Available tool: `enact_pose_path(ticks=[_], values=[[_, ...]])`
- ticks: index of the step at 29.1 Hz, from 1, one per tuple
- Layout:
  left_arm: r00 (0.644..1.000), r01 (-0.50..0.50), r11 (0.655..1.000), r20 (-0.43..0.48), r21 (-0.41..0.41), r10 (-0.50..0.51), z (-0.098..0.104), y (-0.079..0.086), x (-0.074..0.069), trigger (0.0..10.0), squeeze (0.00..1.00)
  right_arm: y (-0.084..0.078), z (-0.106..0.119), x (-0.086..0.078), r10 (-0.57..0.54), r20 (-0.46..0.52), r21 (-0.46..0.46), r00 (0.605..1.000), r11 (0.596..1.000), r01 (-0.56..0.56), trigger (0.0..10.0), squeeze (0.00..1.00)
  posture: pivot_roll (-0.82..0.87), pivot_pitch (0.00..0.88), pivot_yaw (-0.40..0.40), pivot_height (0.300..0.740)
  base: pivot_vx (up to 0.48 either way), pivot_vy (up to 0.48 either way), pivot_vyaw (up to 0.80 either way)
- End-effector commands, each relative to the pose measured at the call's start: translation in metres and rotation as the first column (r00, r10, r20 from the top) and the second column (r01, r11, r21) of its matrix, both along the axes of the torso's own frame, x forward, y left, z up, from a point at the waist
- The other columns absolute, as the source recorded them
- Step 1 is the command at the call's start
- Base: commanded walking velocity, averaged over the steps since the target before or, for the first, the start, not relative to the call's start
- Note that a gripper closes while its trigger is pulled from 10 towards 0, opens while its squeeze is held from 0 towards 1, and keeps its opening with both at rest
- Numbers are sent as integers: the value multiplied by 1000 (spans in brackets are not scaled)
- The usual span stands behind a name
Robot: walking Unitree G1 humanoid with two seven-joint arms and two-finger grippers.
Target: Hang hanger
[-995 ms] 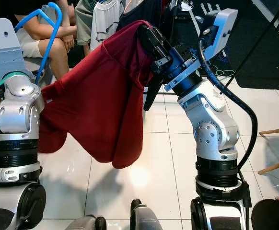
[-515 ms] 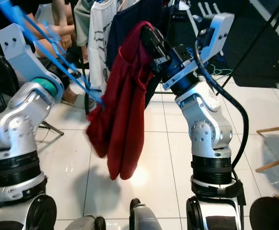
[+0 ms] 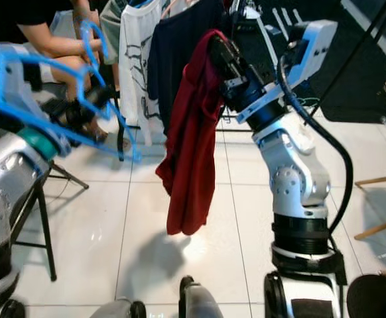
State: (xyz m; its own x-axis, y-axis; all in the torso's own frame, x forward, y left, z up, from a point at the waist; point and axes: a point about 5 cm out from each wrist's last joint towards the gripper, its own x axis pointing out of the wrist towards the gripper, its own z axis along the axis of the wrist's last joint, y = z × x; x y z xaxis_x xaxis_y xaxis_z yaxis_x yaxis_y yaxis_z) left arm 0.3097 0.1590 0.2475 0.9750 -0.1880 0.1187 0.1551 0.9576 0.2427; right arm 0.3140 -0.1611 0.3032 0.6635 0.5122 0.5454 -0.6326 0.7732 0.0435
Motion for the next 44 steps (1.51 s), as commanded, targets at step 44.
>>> enact_pose_path(ticks=[44], values=[[996,-76,996,-33,45,78,-87,-20,-5,10000,0,14,-144,-12,-464,-320,-167,826,886,434,10000,0,-110,98,23,740,0,0,0]])
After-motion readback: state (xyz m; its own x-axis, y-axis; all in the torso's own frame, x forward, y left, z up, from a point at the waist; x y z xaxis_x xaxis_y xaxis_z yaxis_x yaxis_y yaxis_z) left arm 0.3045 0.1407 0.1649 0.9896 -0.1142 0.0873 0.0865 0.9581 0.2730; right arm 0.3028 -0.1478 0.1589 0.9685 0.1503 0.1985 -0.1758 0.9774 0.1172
